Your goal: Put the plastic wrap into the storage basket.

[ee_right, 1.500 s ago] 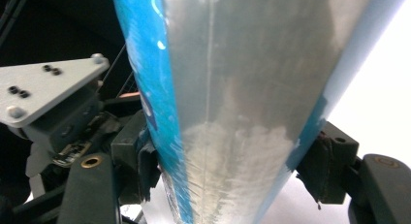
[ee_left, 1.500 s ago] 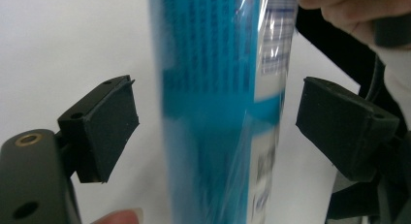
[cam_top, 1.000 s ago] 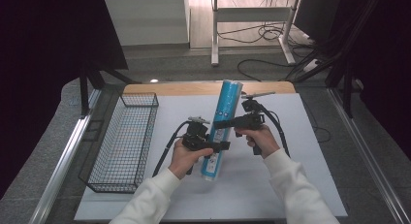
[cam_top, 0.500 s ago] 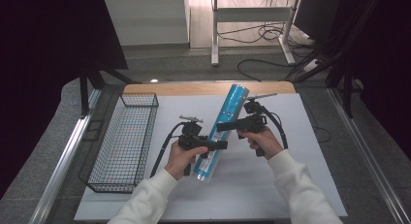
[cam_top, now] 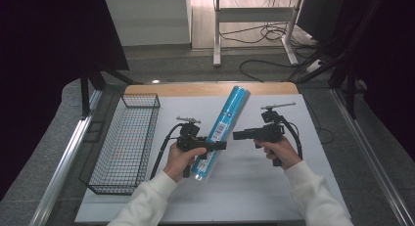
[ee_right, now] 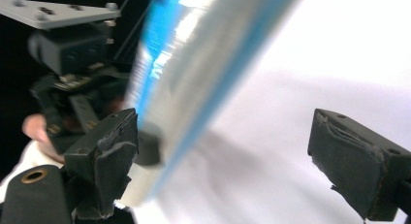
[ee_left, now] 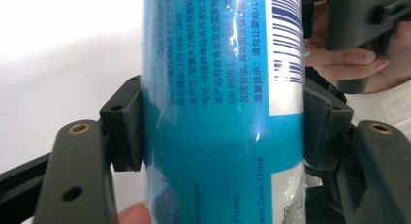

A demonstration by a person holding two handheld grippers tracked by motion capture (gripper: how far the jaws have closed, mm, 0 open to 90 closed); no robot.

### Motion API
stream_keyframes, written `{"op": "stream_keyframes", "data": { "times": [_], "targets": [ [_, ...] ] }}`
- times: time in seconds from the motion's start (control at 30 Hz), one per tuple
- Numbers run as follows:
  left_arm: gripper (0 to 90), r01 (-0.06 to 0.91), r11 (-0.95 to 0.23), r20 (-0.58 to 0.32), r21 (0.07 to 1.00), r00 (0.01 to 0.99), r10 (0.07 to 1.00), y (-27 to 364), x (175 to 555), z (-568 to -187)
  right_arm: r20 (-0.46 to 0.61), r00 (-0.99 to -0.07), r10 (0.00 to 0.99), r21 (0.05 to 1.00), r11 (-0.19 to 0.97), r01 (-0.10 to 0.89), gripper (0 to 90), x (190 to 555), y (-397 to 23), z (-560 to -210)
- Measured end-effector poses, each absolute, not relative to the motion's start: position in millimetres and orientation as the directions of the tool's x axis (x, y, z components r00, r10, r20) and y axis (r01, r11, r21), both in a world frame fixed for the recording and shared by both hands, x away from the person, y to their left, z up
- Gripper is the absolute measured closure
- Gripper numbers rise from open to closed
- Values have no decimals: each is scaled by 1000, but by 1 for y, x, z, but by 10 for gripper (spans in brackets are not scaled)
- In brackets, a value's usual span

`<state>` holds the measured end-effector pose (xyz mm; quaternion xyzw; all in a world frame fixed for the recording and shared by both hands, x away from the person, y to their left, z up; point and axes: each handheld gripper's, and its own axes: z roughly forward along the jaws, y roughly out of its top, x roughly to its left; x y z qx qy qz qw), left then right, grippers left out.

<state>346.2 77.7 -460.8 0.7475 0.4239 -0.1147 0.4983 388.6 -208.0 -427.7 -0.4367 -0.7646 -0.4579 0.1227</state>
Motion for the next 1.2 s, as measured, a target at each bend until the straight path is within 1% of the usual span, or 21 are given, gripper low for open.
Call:
{"op": "stream_keyframes", "data": {
  "times": [0.17, 0.2, 0.23, 0.27, 0.3, 0.33, 0.53, 0.57, 0.6, 0.67, 0.77, 0.83, 1.2],
  "targets": [
    [322, 743, -136, -575, 655, 607, 549, 87, 340, -457, 492, -586, 644, 662, 161, 732, 134, 378, -234, -429],
    [322, 741, -136, -571, 658, 608, 552, 89, 339, -456, 460, -588, 666, 679, 163, 716, 138, 375, -238, -429],
    [322, 739, -134, -569, 660, 608, 553, 91, 338, -456, 397, -594, 700, 705, 181, 685, 142, 370, -245, -432],
    [322, 740, -131, -569, 660, 606, 556, 93, 337, -455, 397, -594, 700, 705, 181, 685, 142, 370, -245, -432],
    [322, 737, -126, -566, 664, 606, 559, 98, 335, -454, 348, -598, 722, 719, 204, 664, 145, 365, -251, -435],
    [322, 737, -126, -566, 664, 606, 559, 98, 335, -454, 348, -598, 722, 719, 204, 664, 145, 365, -251, -435],
    [322, 737, -100, -563, 668, 588, 581, 114, 326, -451, 217, -608, 764, 747, 272, 607, 147, 352, -261, -448],
    [322, 738, -97, -562, 668, 585, 584, 116, 325, -450, 169, -610, 774, 756, 295, 584, 164, 347, -262, -452],
    [322, 737, -94, -559, 670, 583, 589, 119, 323, -450, 169, -610, 774, 756, 295, 584, 164, 347, -262, -452],
    [322, 740, -88, -558, 667, 574, 598, 123, 320, -449, 118, -591, 798, 778, 296, 555, 198, 341, -265, -457],
    [322, 741, -87, -550, 666, 566, 614, 128, 315, -446, 140, -585, 799, 774, 280, 568, 199, 338, -272, -464],
    [322, 741, -85, -546, 666, 562, 621, 131, 312, -443, 130, -585, 800, 758, 301, 579, 194, 337, -276, -469],
    [322, 735, -50, -540, 676, 542, 644, 151, 299, -433, 136, -588, 798, 742, 312, 594, 190, 329, -288, -476]
  ]
}}
